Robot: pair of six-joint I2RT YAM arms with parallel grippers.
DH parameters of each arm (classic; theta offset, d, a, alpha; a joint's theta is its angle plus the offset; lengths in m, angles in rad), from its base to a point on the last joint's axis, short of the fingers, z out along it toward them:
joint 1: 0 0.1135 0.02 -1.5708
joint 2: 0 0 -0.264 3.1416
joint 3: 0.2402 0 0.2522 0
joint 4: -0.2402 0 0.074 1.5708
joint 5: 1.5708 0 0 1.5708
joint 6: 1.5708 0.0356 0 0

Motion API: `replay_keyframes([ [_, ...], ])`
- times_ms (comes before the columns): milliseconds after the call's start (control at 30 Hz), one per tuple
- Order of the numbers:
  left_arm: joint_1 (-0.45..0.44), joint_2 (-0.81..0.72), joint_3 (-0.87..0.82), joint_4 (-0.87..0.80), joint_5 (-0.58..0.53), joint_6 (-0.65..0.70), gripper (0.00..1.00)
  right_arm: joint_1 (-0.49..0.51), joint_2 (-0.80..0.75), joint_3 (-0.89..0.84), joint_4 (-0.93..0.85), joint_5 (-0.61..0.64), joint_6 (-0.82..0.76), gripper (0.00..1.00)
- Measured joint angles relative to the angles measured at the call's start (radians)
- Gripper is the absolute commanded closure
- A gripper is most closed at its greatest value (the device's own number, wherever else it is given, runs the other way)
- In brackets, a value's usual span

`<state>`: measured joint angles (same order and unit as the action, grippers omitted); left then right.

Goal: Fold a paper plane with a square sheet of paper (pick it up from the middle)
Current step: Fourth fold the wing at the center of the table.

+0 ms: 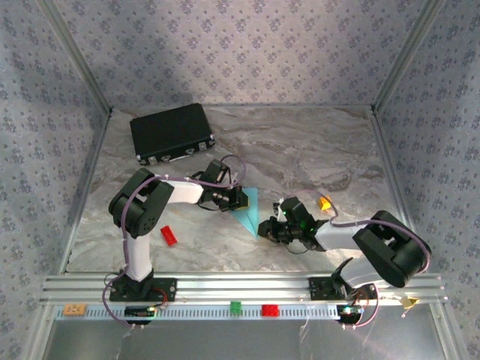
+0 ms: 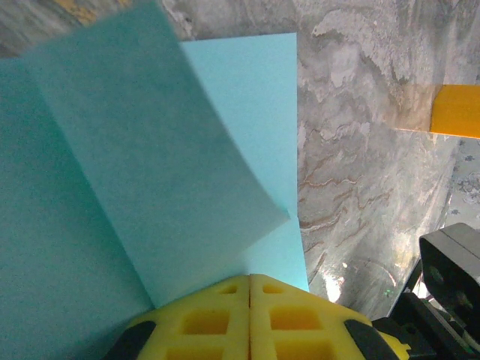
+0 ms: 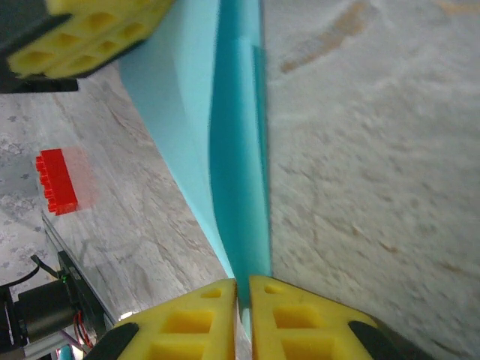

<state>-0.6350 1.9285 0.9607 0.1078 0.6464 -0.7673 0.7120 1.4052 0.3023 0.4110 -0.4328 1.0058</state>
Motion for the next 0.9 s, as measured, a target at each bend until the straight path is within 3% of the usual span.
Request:
replay_keyframes([
  [133, 0.000, 0.000, 0.000, 0.000, 0.000, 0.000, 0.93, 0.000, -0.002, -0.006, -0.004, 0.002, -0.001, 0.95],
  [400, 0.000, 0.000, 0.000, -0.001, 0.001, -0.003, 0.93, 0.001, -0.021, -0.007, -0.027, 0.003, -0.001, 0.88],
  [600, 0.000, 0.000, 0.000, 0.000, 0.001, -0.003, 0.93, 0.004, -0.035, -0.014, -0.047, 0.007, -0.001, 0.95],
  [767, 0.000, 0.000, 0.000, 0.000, 0.002, -0.003, 0.93, 0.005, -0.051, -0.016, -0.061, 0.010, -0.001, 0.86],
  [900, 0.000, 0.000, 0.000, 0.000, 0.001, -0.003, 0.93, 0.005, -0.129, -0.013, -0.164, 0.029, -0.009, 0.84],
])
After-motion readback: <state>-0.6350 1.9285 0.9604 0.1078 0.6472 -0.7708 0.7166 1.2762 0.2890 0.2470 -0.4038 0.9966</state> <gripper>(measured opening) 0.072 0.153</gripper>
